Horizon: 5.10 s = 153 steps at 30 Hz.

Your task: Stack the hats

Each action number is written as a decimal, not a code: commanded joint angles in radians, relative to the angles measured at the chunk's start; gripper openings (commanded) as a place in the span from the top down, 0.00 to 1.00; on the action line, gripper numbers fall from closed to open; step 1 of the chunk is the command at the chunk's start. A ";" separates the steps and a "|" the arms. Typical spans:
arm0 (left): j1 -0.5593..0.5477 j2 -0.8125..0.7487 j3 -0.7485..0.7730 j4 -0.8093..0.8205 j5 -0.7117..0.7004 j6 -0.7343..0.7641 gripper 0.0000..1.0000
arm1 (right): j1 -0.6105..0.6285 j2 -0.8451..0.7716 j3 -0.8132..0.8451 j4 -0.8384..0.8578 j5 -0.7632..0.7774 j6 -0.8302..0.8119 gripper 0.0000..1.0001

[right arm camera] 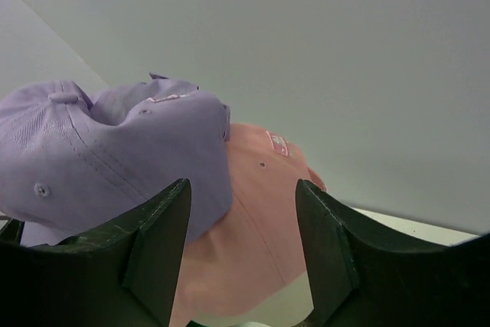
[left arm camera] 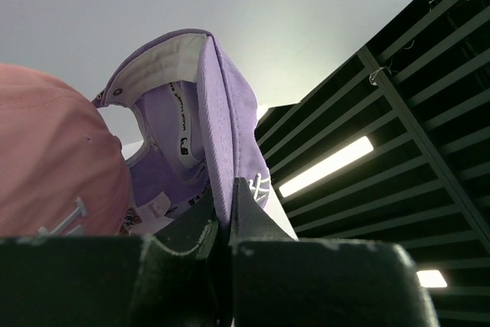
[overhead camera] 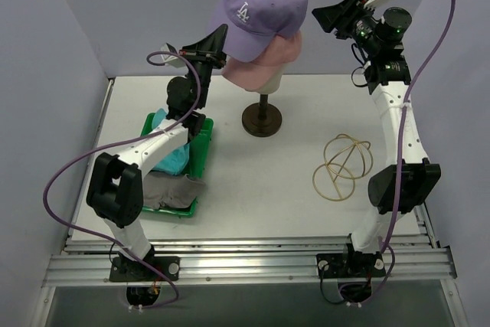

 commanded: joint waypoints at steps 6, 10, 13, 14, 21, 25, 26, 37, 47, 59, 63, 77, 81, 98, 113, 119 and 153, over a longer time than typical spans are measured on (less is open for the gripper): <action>-0.045 -0.031 -0.015 0.040 -0.081 -0.010 0.98 | 0.027 -0.092 -0.053 0.124 -0.117 -0.068 0.48; -0.055 -0.033 -0.046 0.040 -0.120 -0.027 0.98 | 0.029 -0.089 -0.046 0.118 -0.113 -0.083 0.48; -0.065 -0.031 -0.058 0.040 -0.140 -0.036 0.98 | 0.039 -0.086 -0.041 0.119 -0.115 -0.091 0.48; -0.065 -0.030 -0.061 0.040 -0.143 -0.040 0.98 | 0.042 -0.084 -0.040 0.119 -0.114 -0.096 0.48; -0.071 -0.034 -0.086 0.048 -0.169 -0.058 0.98 | 0.067 -0.069 -0.029 0.116 -0.117 -0.111 0.48; -0.077 -0.042 -0.101 0.048 -0.189 -0.069 0.98 | 0.082 -0.084 -0.046 0.131 -0.146 -0.132 0.48; -0.077 -0.046 -0.104 0.043 -0.192 -0.070 0.98 | 0.094 -0.092 -0.052 0.135 -0.146 -0.145 0.47; -0.081 -0.046 -0.117 0.034 -0.195 -0.079 0.98 | 0.156 -0.123 -0.055 0.018 -0.054 -0.316 0.42; -0.085 -0.048 -0.106 0.031 -0.192 -0.087 0.98 | 0.188 -0.071 0.019 -0.072 0.047 -0.389 0.66; -0.083 0.000 -0.089 0.101 -0.151 -0.090 0.68 | 0.200 -0.002 0.187 -0.129 0.143 -0.428 1.00; -0.081 0.010 -0.069 0.097 -0.146 -0.086 0.60 | 0.197 0.017 0.235 -0.135 0.163 -0.447 1.00; -0.078 0.009 -0.132 0.152 -0.123 -0.067 0.70 | 0.197 -0.014 0.149 -0.148 0.134 -0.479 1.00; -0.077 -0.005 -0.183 0.178 -0.129 -0.072 0.61 | 0.197 -0.028 0.109 -0.151 0.129 -0.501 1.00; -0.074 -0.154 -0.318 0.148 -0.123 0.048 0.43 | 0.197 -0.023 0.083 -0.178 0.109 -0.508 1.00; -0.080 -0.384 -0.299 -0.514 -0.091 0.399 0.34 | 0.219 -0.095 -0.060 -0.117 0.130 -0.467 1.00; -0.085 -0.381 -0.315 -0.505 -0.089 0.493 0.30 | 0.245 -0.084 -0.058 -0.105 0.155 -0.410 1.00; -0.172 -0.323 -0.243 -0.448 -0.066 0.677 0.27 | 0.295 -0.164 -0.218 0.003 0.359 -0.200 1.00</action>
